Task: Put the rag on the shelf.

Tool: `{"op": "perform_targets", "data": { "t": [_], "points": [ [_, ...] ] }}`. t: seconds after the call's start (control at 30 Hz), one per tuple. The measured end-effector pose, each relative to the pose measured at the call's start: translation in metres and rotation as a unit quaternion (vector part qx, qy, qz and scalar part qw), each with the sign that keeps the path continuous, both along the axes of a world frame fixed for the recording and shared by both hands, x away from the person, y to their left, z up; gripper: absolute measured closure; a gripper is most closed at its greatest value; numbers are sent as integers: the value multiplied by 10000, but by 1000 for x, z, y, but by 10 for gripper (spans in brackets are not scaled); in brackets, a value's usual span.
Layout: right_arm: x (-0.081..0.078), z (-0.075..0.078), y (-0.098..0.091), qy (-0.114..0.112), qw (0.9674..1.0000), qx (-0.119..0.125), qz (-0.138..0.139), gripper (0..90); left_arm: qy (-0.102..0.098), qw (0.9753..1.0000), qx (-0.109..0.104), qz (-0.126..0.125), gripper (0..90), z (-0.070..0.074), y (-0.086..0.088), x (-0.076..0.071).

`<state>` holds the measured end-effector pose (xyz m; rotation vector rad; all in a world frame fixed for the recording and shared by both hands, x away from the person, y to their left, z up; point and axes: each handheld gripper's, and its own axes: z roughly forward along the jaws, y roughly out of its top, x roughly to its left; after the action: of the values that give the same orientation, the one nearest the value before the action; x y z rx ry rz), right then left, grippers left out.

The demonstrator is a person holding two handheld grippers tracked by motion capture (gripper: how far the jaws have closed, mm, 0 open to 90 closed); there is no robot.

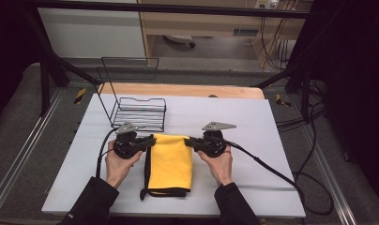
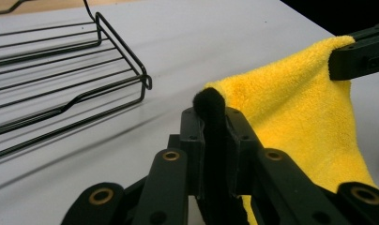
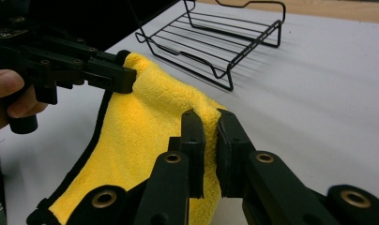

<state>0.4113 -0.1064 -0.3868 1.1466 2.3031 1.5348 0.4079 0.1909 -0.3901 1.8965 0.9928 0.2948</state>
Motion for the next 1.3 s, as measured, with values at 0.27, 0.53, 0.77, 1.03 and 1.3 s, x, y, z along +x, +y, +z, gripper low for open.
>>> {"op": "perform_targets", "data": {
  "t": [0.27,0.53,0.77,1.03,1.3],
  "points": [
    [-10,13,0,-404,9991,88,53,834,-331,9994,-92,-40,792,16,3,-13],
    [-18,27,-3,-659,9976,193,46,834,-578,9981,-223,-77,792,32,3,-23],
    [-26,43,-4,-935,9954,172,85,835,-744,9969,-256,-96,793,42,1,-30],
    [-33,59,-3,-1286,9914,213,81,836,-1066,9936,-372,-39,793,58,1,-40],
    [-43,78,1,-1763,9840,244,73,837,-1309,9899,-543,-5,794,70,6,-47]
  ]
}}
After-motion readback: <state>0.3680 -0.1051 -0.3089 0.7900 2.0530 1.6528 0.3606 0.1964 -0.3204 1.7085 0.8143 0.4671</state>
